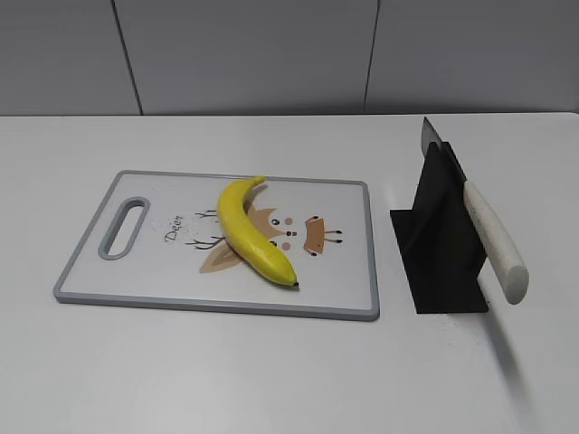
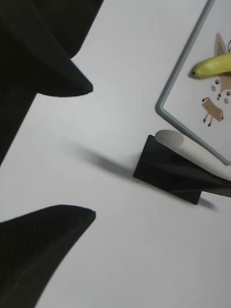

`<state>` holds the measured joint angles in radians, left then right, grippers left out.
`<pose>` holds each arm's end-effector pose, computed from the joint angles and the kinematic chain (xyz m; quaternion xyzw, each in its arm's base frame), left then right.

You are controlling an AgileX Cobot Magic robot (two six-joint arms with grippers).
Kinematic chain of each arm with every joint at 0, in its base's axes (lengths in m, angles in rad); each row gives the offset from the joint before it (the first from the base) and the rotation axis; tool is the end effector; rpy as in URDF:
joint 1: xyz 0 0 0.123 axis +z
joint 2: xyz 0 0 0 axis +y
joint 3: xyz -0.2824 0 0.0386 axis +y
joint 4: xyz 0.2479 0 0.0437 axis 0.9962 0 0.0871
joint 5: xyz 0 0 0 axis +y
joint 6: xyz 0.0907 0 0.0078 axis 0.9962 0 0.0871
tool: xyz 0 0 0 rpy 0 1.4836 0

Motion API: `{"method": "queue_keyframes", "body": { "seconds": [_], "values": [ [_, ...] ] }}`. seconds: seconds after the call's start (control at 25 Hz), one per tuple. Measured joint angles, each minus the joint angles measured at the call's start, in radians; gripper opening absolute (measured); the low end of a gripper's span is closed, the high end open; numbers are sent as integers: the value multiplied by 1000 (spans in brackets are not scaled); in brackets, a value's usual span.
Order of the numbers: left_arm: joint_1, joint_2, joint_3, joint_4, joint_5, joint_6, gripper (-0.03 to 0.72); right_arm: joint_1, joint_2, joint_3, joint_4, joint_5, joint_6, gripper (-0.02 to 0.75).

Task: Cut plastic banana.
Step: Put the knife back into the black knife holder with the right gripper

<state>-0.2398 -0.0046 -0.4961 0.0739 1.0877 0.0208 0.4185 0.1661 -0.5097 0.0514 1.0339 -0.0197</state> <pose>-0.0048 0.0073 0.2741 0.1097 0.8524 -0.0191 0.5109 0.0179 0.0124 0.2808 -0.1910 0.8641 0.1173 0.4507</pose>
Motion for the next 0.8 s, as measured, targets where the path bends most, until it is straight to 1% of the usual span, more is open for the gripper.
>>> {"method": "queue_keyframes", "body": {
  "seconds": [0.28, 0.4, 0.52, 0.8],
  "values": [
    [139, 0, 0, 0, 0, 0, 573, 0, -147, 1, 1, 1, -5, 543],
    [183, 0, 0, 0, 0, 0, 573, 0, -171, 1, 1, 2, -6, 543],
    [197, 0, 0, 0, 0, 0, 573, 0, -172, 1, 6, 2, -15, 543],
    [197, 0, 0, 0, -1, 0, 573, 0, -172, 1, 10, 2, -19, 543]
  ]
}}
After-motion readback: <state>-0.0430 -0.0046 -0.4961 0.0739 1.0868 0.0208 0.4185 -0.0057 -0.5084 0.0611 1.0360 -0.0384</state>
